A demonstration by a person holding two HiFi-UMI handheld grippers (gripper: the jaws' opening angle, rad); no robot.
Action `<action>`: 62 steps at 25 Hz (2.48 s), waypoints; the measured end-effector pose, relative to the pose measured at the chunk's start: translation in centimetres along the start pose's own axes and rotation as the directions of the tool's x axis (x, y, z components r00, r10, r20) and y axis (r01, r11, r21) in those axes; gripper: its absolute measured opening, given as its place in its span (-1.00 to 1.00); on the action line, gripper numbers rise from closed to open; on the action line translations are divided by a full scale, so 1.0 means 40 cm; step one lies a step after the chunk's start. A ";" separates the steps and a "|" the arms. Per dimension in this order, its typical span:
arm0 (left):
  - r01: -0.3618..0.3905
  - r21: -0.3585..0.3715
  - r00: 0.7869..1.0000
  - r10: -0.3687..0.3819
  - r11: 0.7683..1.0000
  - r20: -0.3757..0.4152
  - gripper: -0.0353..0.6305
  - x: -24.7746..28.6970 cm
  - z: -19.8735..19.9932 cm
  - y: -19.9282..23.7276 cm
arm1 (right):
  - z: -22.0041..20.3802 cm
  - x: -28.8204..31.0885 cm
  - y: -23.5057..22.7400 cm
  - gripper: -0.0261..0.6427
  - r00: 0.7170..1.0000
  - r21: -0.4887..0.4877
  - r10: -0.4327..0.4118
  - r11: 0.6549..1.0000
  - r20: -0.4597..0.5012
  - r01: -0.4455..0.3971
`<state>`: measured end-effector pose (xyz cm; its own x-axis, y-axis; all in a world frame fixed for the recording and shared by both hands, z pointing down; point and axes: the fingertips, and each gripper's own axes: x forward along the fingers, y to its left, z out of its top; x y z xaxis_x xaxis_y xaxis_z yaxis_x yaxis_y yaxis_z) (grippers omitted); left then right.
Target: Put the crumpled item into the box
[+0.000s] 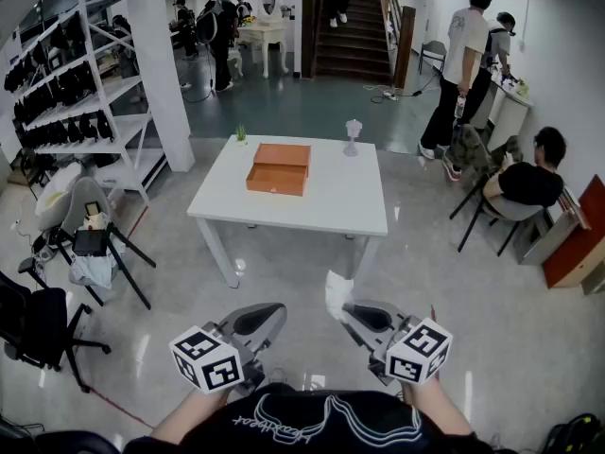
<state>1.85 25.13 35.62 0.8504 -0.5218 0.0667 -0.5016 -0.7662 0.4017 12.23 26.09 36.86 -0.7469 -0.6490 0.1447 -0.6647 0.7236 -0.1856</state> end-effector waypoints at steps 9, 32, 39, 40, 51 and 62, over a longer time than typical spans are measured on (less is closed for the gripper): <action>-0.004 -0.008 1.000 0.005 1.000 0.029 -0.88 -0.009 0.008 0.023 | -0.002 0.021 0.005 -0.83 1.000 -0.014 0.009 1.000 -0.018 -0.010; 0.007 -0.111 1.000 -0.006 0.994 0.016 -0.88 0.181 0.140 0.503 | 0.052 0.438 -0.323 -0.83 0.997 0.052 -0.047 0.997 -0.068 0.051; 0.005 -0.125 1.000 -0.004 0.992 0.006 -0.88 0.276 0.239 0.713 | 0.102 0.607 -0.476 -0.83 0.994 0.059 -0.073 0.995 -0.087 0.078; 0.004 -0.127 1.000 -0.003 0.992 0.006 -0.88 0.287 0.252 0.739 | 0.109 0.627 -0.493 -0.83 0.993 0.058 -0.076 0.995 -0.089 0.081; 0.023 -0.112 1.000 -0.025 0.993 -0.017 -0.88 0.375 0.305 0.884 | 0.106 0.764 -0.652 -0.83 0.974 -0.024 -0.158 0.987 -0.161 0.156; -0.044 -0.110 0.999 0.041 0.993 -0.031 -0.88 0.428 0.320 0.982 | 0.104 0.871 -0.766 -0.82 0.972 -0.024 -0.113 0.994 -0.207 0.111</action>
<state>-5.34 -18.68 40.84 0.8338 -0.5408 0.1111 -0.5180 -0.6966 0.4964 6.65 -19.67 43.57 -0.6538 -0.6642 0.3626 -0.7436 0.6527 -0.1453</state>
